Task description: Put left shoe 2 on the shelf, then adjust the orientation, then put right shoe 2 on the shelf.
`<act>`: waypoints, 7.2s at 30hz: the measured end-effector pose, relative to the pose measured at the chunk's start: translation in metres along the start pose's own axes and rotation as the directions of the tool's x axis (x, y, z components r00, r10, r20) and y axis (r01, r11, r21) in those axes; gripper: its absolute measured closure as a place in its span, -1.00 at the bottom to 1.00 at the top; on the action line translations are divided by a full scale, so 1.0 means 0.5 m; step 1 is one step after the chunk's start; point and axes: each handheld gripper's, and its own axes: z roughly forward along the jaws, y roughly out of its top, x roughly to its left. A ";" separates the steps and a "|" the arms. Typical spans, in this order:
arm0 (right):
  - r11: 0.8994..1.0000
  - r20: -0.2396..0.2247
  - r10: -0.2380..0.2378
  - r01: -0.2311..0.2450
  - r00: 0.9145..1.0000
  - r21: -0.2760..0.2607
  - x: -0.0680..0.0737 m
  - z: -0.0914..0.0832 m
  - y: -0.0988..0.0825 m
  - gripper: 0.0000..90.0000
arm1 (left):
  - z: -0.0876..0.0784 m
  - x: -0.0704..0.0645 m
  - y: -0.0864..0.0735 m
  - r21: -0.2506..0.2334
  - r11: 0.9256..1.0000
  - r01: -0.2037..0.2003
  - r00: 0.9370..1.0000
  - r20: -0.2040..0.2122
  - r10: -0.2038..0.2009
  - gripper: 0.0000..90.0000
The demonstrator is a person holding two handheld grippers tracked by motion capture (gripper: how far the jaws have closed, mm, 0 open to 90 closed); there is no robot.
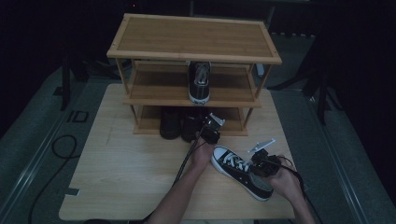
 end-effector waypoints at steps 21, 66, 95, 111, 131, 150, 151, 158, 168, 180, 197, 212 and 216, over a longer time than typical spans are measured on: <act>0.999 -0.011 0.037 -0.037 0.999 -0.022 -0.031 -0.028 -0.001 0.96 | 0.001 0.000 -0.001 -0.007 1.000 -0.003 1.000 0.002 0.003 1.00; 0.993 -0.005 0.053 -0.053 0.999 -0.103 -0.068 -0.102 0.002 0.95 | 0.000 0.001 -0.001 -0.005 1.000 0.000 1.000 0.003 0.000 1.00; 0.991 0.000 0.023 -0.023 1.000 -0.129 -0.073 -0.136 0.031 0.95 | 0.000 0.001 -0.001 -0.005 1.000 -0.001 1.000 0.004 0.001 1.00; 0.990 -0.006 0.001 -0.002 1.000 -0.142 -0.084 -0.156 0.034 0.95 | 0.000 0.001 -0.001 -0.003 1.000 0.002 1.000 0.004 -0.002 1.00; 0.985 0.019 -0.004 0.007 1.000 -0.170 -0.104 -0.193 0.062 0.96 | 0.000 0.001 -0.001 -0.003 1.000 -0.003 1.000 0.002 0.003 1.00; 0.978 0.021 -0.012 0.017 1.000 -0.206 -0.117 -0.228 0.099 0.95 | -0.001 0.001 -0.002 -0.006 1.000 0.003 1.000 0.007 -0.003 1.00; 0.978 0.020 -0.014 0.018 1.000 -0.208 -0.118 -0.230 0.101 0.96 | -0.001 0.001 -0.002 -0.005 1.000 0.002 1.000 0.007 -0.002 1.00; 0.975 0.021 -0.020 0.024 1.000 -0.222 -0.121 -0.244 0.109 0.96 | -0.001 0.001 -0.002 -0.009 1.000 0.004 1.000 0.005 -0.004 1.00; 0.971 0.017 -0.036 0.038 0.999 -0.238 -0.116 -0.269 0.123 0.95 | -0.001 0.001 -0.002 -0.008 1.000 0.002 1.000 0.005 -0.002 1.00; 0.962 0.003 -0.060 0.058 0.998 -0.268 -0.100 -0.308 0.151 0.96 | -0.002 0.002 -0.002 -0.004 1.000 0.001 1.000 0.011 -0.001 1.00; 0.951 0.022 -0.007 0.014 1.000 -0.308 -0.105 -0.297 0.222 0.96 | -0.002 0.002 -0.001 0.001 1.000 0.002 1.000 0.006 -0.002 1.00; 0.943 0.029 0.056 -0.043 0.998 -0.331 -0.117 -0.273 0.261 0.96 | -0.002 0.001 -0.002 0.000 1.000 0.003 1.000 0.004 -0.003 1.00; 0.943 0.036 0.072 -0.056 0.997 -0.329 -0.119 -0.266 0.274 0.96 | -0.001 0.002 -0.002 0.000 1.000 0.000 1.000 0.008 0.000 1.00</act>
